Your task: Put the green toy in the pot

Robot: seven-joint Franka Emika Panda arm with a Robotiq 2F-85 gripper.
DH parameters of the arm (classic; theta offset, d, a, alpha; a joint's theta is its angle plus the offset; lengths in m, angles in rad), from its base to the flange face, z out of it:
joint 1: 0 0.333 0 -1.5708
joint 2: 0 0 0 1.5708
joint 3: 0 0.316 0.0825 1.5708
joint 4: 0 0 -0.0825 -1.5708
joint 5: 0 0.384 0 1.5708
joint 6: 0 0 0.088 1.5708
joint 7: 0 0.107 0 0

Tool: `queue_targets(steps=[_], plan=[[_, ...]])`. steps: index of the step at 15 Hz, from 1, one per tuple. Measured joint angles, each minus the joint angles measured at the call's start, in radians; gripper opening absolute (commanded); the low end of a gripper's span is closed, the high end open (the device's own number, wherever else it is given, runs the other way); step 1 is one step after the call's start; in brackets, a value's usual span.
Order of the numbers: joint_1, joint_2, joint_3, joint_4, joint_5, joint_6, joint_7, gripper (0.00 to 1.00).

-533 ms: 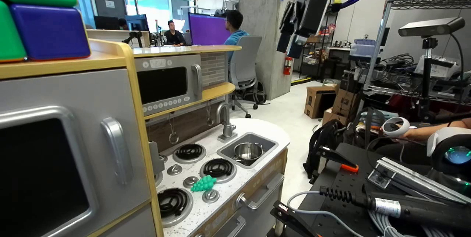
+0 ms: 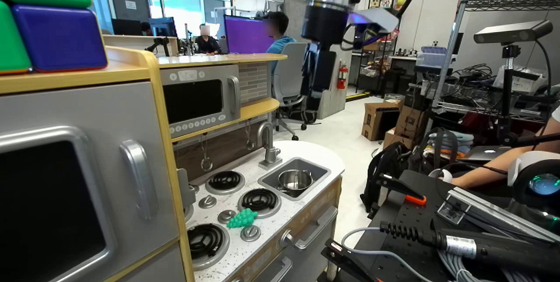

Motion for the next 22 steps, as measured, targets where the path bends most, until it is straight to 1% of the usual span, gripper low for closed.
queue_targets(steps=[3,6,9,13,14,16,19,20,22], plan=[[-0.017,0.168,0.04,0.11,-0.038,0.001,0.054,1.0],[-0.043,0.292,0.064,0.212,-0.08,0.002,0.121,1.0],[-0.065,0.33,0.087,0.257,-0.08,0.003,0.129,1.0],[-0.075,0.33,0.099,0.262,-0.081,0.003,0.13,1.0],[-0.076,0.331,0.101,0.263,-0.095,0.003,0.142,1.0],[-0.076,0.351,0.1,0.28,-0.175,-0.008,0.222,1.0],[-0.076,0.436,0.095,0.347,-0.309,-0.014,0.372,1.0],[-0.076,0.474,0.095,0.374,-0.327,-0.022,0.392,1.0],[-0.076,0.558,0.103,0.435,-0.329,-0.026,0.392,1.0]])
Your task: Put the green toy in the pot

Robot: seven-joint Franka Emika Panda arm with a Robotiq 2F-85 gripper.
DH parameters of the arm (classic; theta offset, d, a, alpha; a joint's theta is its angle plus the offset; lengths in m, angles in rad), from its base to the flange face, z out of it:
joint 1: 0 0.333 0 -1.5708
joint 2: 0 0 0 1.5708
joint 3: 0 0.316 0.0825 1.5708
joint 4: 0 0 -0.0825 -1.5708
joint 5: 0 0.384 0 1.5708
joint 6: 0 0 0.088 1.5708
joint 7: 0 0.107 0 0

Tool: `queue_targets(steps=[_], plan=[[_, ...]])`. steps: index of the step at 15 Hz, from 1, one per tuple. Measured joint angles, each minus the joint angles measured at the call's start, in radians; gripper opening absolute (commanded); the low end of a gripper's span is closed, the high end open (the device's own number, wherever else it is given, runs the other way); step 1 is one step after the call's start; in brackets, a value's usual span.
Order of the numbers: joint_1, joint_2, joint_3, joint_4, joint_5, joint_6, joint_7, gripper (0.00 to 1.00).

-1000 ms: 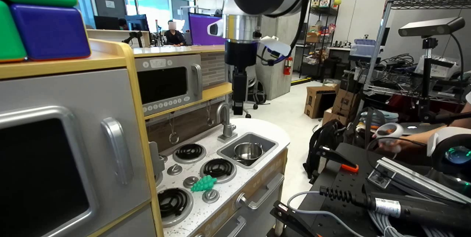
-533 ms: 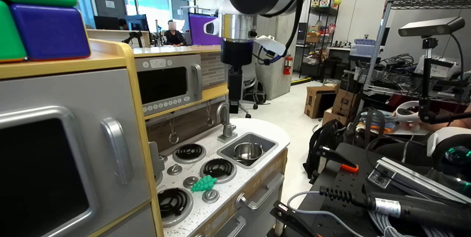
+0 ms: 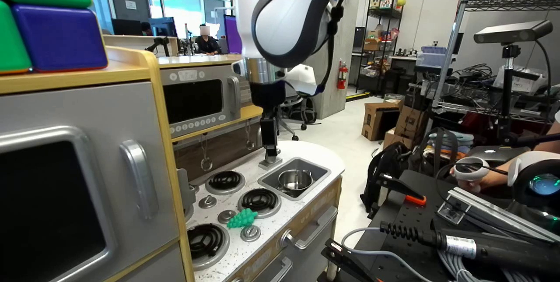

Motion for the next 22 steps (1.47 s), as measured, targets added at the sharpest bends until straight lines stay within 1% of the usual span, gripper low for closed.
queue_targets(steps=[4,8,12,14,16,20,22], plan=[[0.004,0.169,0.029,0.139,0.0,-0.001,-0.004,1.0],[0.011,0.316,0.031,0.279,0.0,-0.009,0.013,1.0],[0.023,0.426,0.031,0.405,-0.008,-0.088,0.0,1.0],[0.041,0.464,0.032,0.465,-0.031,-0.182,-0.04,1.0],[0.059,0.488,0.031,0.515,-0.06,-0.232,-0.058,1.0],[0.067,0.5,0.028,0.54,-0.066,-0.242,-0.067,1.0],[0.065,0.5,0.031,0.534,-0.066,-0.214,-0.068,1.0]])
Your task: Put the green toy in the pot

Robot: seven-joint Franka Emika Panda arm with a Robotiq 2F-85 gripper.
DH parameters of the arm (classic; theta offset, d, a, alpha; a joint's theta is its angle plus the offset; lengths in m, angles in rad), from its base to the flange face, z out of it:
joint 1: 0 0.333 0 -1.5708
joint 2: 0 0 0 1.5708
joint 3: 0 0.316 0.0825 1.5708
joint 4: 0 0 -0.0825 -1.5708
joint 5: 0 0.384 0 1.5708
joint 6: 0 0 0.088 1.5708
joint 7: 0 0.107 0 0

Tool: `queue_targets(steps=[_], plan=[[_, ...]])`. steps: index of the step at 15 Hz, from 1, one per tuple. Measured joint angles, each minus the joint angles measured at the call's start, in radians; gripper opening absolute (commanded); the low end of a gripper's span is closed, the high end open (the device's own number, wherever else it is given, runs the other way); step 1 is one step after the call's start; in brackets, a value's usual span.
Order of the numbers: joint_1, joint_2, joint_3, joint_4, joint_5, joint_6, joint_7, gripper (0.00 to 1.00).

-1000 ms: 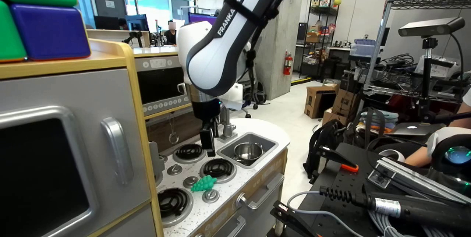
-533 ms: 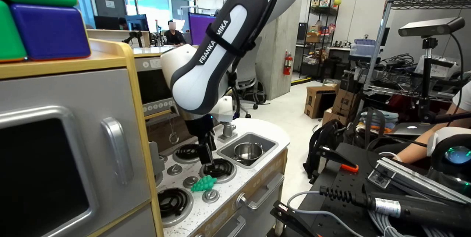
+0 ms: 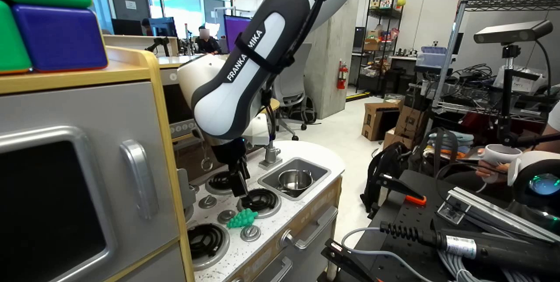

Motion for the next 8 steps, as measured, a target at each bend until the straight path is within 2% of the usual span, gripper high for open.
queue_targets(steps=[5,8], plan=[[0.0,0.006,0.028,-0.082,-0.003,0.203,-0.016,1.0],[-0.002,0.027,0.036,-0.107,0.0,0.227,-0.016,1.0]])
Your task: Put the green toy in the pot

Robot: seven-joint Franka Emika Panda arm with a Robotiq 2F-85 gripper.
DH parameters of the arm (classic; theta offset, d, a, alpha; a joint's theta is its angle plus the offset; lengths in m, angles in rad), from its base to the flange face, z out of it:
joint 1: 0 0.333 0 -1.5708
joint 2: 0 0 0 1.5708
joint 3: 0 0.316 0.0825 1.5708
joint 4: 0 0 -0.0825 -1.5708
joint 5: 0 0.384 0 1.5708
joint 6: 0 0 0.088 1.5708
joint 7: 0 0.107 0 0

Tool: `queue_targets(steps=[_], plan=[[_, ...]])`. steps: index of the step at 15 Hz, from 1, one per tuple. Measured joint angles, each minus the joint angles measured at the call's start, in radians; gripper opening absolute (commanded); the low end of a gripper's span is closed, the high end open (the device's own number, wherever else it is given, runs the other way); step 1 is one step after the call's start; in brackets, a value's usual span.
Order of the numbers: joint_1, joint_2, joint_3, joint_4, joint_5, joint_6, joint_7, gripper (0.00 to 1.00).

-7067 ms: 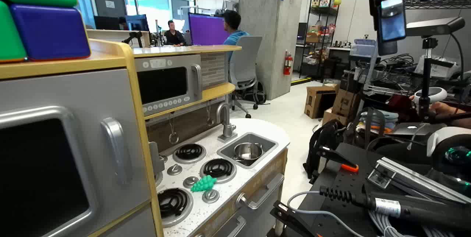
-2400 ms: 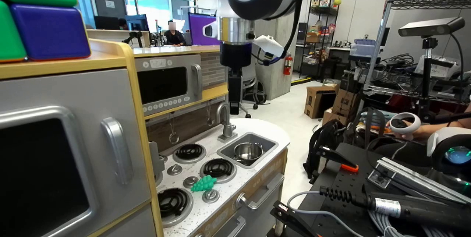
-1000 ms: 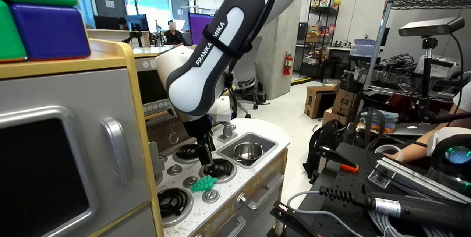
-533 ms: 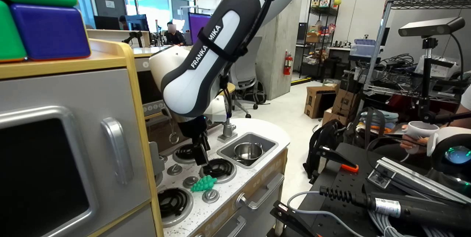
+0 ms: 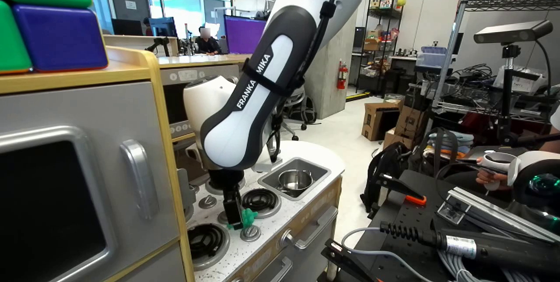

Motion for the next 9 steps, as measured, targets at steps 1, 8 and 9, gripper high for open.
queue_targets(steps=[1,8,9], plan=[[-0.003,0.007,0.0,0.0,0.001,0.001,0.001,1.0],[-0.035,0.027,-0.009,0.028,0.001,0.021,0.02,1.0],[-0.035,0.037,-0.012,0.043,0.001,0.018,0.028,1.0]])
